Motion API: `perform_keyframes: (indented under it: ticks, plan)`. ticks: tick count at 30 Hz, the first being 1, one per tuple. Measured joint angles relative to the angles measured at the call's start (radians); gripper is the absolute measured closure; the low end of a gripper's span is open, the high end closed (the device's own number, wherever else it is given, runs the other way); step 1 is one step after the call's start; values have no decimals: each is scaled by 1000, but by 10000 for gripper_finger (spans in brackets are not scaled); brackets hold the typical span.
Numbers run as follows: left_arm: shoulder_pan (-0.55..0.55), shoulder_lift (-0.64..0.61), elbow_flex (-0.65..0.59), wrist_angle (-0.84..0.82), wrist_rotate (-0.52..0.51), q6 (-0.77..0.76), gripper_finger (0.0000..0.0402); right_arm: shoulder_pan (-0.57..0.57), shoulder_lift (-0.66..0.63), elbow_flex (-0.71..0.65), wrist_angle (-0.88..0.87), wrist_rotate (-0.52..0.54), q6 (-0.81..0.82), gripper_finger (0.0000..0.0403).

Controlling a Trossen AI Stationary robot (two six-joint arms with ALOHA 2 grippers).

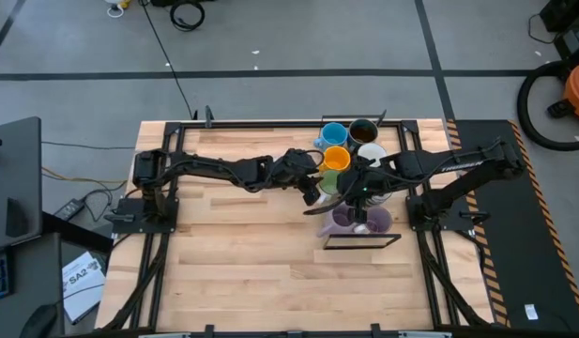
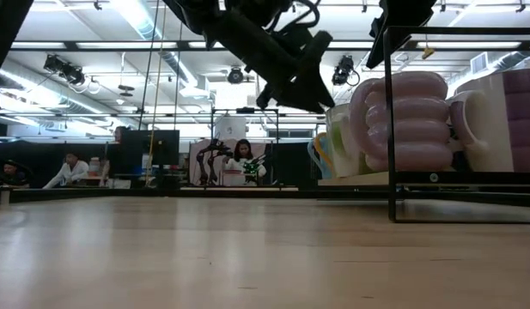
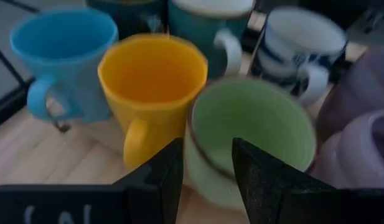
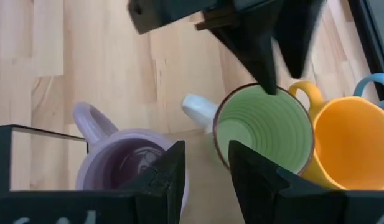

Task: Place coffee mugs
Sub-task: Adjust the green mug on the shelf

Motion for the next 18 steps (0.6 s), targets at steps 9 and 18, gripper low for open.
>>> perform_keyframes:
  ticks: [9,18]
  plan:
    - [-1,-34,1,11,-1,65,257,0,1,0,1,2,0,274]
    - [-9,-195,2,-201,-1,106,257,-77,11,0,23,3,2,274]
